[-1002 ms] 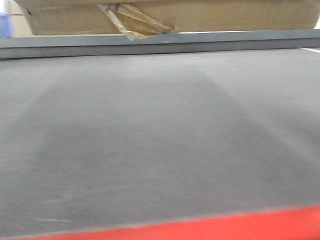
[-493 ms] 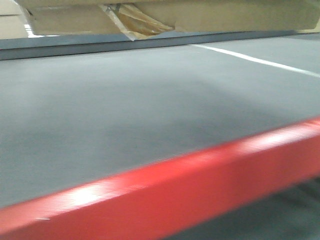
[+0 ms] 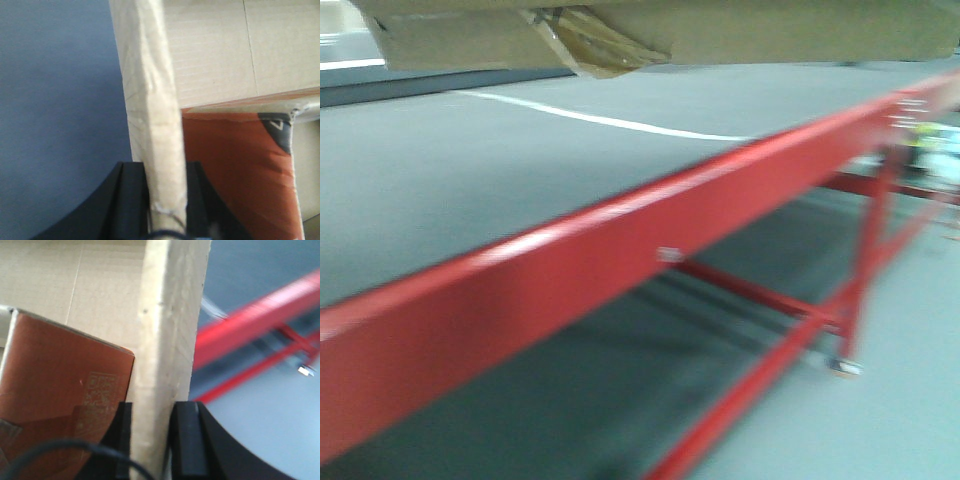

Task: Stack two boxes on right shelf middle
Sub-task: 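Carry the boxes with both grippers while driving along the red table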

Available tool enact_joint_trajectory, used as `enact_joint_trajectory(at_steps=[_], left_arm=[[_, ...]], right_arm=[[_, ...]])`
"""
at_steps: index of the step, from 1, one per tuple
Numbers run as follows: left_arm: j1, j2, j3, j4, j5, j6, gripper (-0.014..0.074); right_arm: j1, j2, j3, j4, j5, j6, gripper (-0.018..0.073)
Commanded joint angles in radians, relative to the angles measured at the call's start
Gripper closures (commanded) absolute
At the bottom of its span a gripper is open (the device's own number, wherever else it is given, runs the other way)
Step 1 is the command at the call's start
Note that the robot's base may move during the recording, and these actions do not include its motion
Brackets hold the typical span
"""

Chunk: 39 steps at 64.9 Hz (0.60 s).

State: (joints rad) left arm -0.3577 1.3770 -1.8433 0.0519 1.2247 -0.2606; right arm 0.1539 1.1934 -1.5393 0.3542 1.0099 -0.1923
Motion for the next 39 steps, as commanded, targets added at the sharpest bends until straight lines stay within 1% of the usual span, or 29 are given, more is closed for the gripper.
enact_joint_trajectory(at_steps=[1,39], left_arm=[[0.002,-0.017,-0.006,0.029,-0.004,-0.002,0.0708],[0.002,-0.017,-0.006,0.033,-0.004,-0.002,0.0708]], right_arm=[[-0.011,-0.012,-0.006,-0.04,-0.078,-0.008,0.0712],[-0.011,-0.012,-0.006,-0.04,-0.078,-0.008,0.0712]])
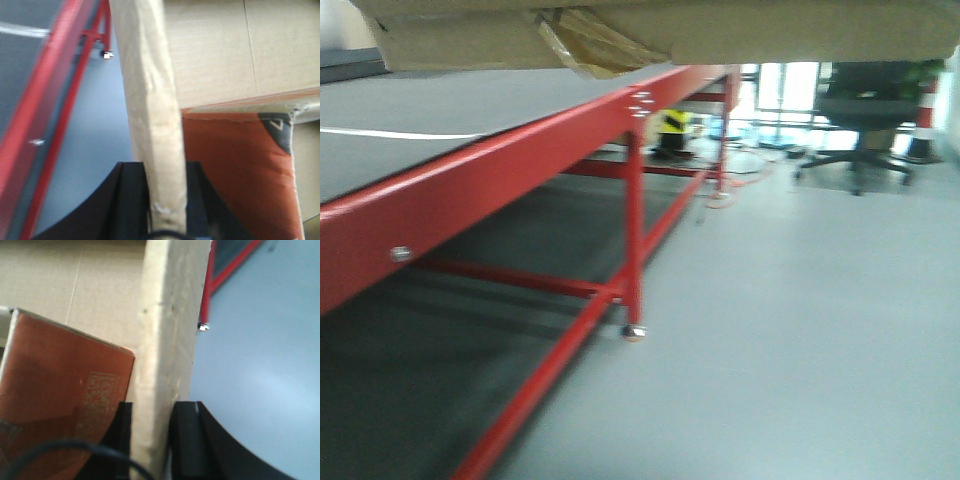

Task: Stack two boxes on right shelf middle
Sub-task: 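Carry the boxes with both grippers while driving along the red table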

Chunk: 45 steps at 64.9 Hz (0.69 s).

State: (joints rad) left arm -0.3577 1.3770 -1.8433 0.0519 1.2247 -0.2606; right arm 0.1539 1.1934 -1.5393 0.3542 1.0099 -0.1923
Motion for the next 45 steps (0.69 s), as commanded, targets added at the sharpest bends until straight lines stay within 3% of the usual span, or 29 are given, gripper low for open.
enact_joint_trajectory(at_steps=[1,45], left_arm=[[0.002,-0.017,-0.006,0.033,-0.004,-0.002,0.0708],[0.002,-0.017,-0.006,0.035,-0.004,-0.002,0.0708]], right_arm=[[-0.011,-0.012,-0.006,-0.04,-0.078,-0.008,0.0712],[-0.011,-0.012,-0.006,-0.04,-0.078,-0.008,0.0712]])
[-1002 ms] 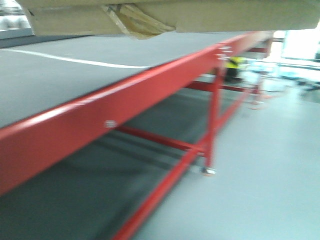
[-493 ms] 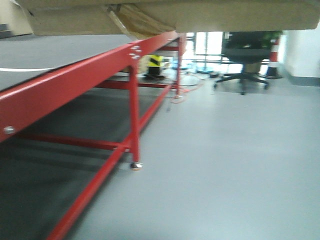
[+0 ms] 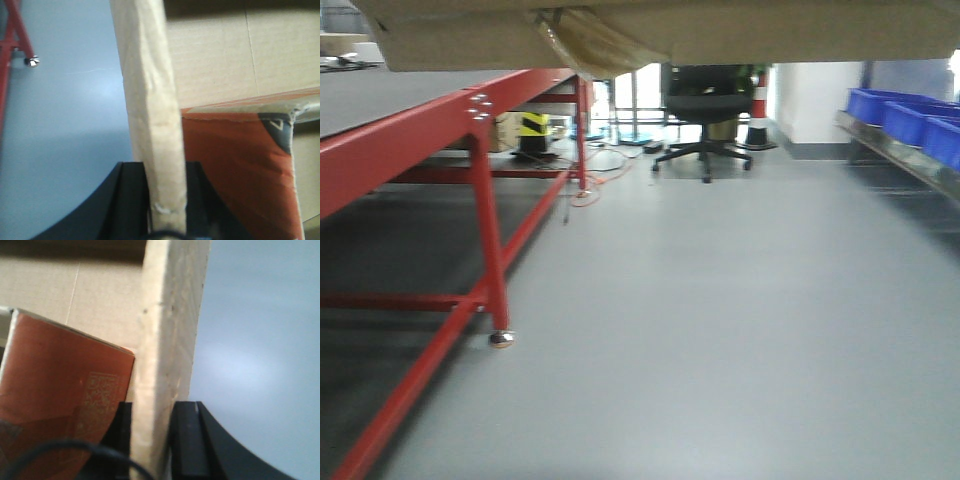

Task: Stack two boxes on right shelf middle
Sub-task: 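Carry the boxes with both grippers while driving along the red table, then carry the boxes with both grippers while turning toward the steel shelf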

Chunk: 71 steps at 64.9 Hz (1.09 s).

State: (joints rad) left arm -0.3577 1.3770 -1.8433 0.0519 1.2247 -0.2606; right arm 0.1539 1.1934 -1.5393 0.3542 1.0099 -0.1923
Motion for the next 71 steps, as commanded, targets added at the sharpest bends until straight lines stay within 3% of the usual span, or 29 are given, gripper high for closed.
enact_joint_trajectory(at_steps=[1,71], left_arm=[[0.002,-0.017,-0.006,0.035,-0.004,-0.002,0.0708],[0.002,-0.017,-0.006,0.035,-0.004,-0.002,0.0708]], right_arm=[[-0.011,-0.012,-0.006,-0.04,-0.078,-0.008,0.0712],[-0.011,-0.012,-0.006,-0.038,-0.078,-0.008,0.0712]])
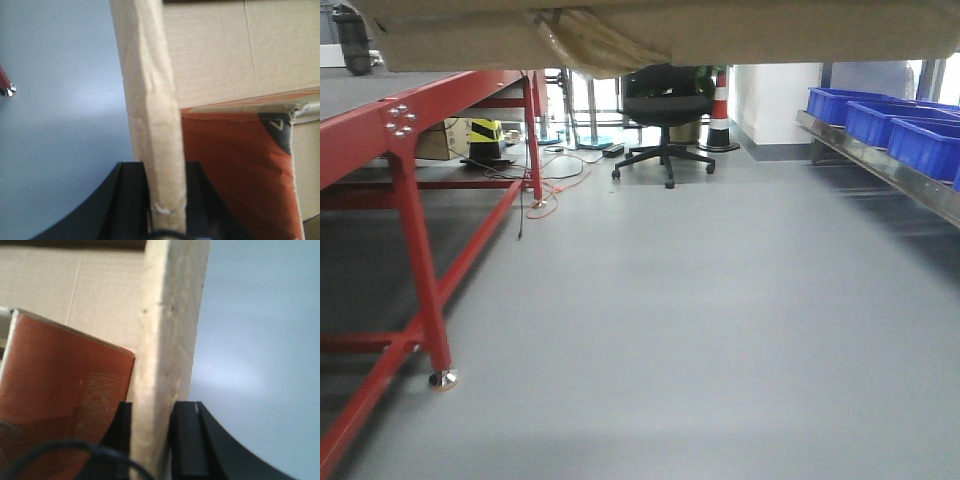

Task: Stack two boxes on right shelf middle
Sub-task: 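Carry the boxes with both grippers while turning toward the steel shelf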

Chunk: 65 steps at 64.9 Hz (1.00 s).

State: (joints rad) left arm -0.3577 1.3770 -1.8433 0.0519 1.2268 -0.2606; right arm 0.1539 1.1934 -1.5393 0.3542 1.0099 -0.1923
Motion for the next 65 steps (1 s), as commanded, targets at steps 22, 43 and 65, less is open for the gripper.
enact_joint_trajectory(at_steps=[22,43,65], left_arm=[[0.002,-0.017,-0.006,0.035,-0.006,-0.002,0.0708],[0.002,-0.017,-0.006,0.035,-0.006,-0.002,0.0708],[0.002,-0.017,-0.006,0.042,-0.006,-0.002,0.0708]], right_arm=[[-0.011,-0.012,-0.006,-0.038,-0.078,-0.008,0.0712],[-0.011,-0.012,-0.006,-0.038,-0.078,-0.008,0.0712],[-0.011,-0.012,-0.006,-0.038,-0.078,-0.008,0.0712]])
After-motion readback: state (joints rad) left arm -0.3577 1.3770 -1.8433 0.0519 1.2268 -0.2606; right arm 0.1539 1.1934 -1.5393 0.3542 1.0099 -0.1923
